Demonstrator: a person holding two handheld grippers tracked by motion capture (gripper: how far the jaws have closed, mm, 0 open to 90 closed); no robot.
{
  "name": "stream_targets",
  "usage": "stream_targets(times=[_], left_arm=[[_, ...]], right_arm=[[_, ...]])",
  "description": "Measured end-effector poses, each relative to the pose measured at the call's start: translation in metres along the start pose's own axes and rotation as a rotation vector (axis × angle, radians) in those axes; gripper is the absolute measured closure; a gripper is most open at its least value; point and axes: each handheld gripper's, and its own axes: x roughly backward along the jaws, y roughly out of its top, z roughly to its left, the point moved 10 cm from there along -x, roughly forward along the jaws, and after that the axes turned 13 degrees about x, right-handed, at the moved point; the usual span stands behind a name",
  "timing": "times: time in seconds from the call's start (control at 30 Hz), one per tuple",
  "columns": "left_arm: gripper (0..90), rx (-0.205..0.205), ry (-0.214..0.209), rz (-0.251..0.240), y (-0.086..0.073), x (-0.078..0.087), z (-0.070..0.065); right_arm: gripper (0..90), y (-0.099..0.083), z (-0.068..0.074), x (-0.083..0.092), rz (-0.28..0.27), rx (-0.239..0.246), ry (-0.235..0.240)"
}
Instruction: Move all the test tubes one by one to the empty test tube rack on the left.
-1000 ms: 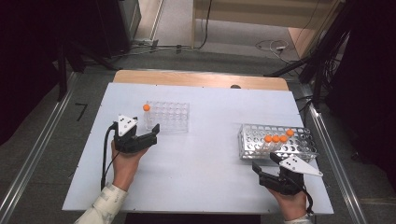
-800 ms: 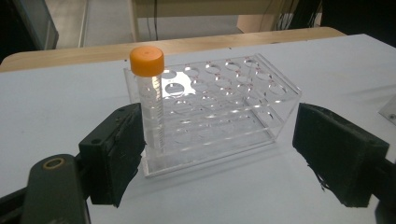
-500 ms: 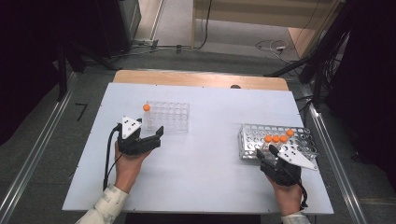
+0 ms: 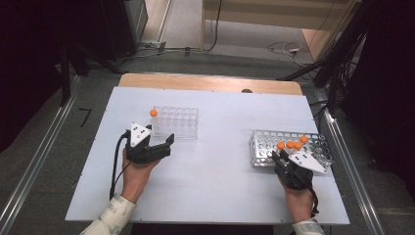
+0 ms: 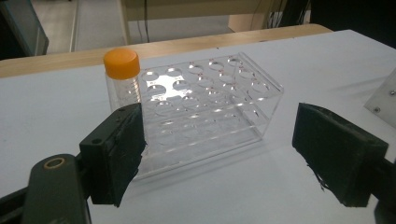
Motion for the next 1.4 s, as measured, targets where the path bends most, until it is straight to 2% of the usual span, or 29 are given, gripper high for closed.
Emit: stream_targets(times=[0.2,0.37,0.6,0.77,1.03,1.13,1.23,1.27,1.3,1.37,1.4], left_arm=[[17.2,-0.005,-0.005,0.003,-0.001,0.0,-0.002],[14.9,-0.017,-0.008,0.005,-0.001,-0.001,-0.004],[12.6,-0.02,-0.015,0.007,-0.002,-0.002,-0.006],[11.8,-0.026,-0.025,0.01,-0.002,-0.001,-0.008],[10.8,-0.026,-0.041,0.005,-0.002,-0.001,-0.011],[10.8,-0.03,-0.048,0.01,-0.002,-0.001,-0.013],[10.8,-0.033,-0.059,0.011,-0.003,0.0,-0.017],[10.7,-0.035,-0.065,0.013,-0.003,0.0,-0.019],[10.7,-0.036,-0.071,0.012,-0.003,0.0,-0.021],[9.8,-0.04,-0.085,0.012,-0.003,0.001,-0.024],[9.8,-0.038,-0.092,0.013,-0.003,0.001,-0.026]], right_arm=[[71.7,0.0,-0.002,0.0,-0.003,0.006,-0.011],[71.9,0.005,-0.003,0.004,-0.031,0.005,-0.024],[72.4,0.017,-0.004,0.015,-0.095,0.017,-0.052],[72.5,0.025,-0.005,0.025,-0.141,0.007,-0.063],[72.6,0.034,-0.004,0.036,-0.19,0.004,-0.067],[72.6,0.038,0.005,0.04,-0.208,0.007,-0.039],[72.6,0.041,0.021,0.04,-0.216,0.031,0.0],[72.6,0.042,0.032,0.04,-0.217,0.046,0.028],[72.6,0.042,0.032,0.04,-0.217,0.046,0.028],[72.6,0.044,0.046,0.039,-0.218,0.069,0.06],[72.6,0.044,0.046,0.039,-0.218,0.069,0.06]])
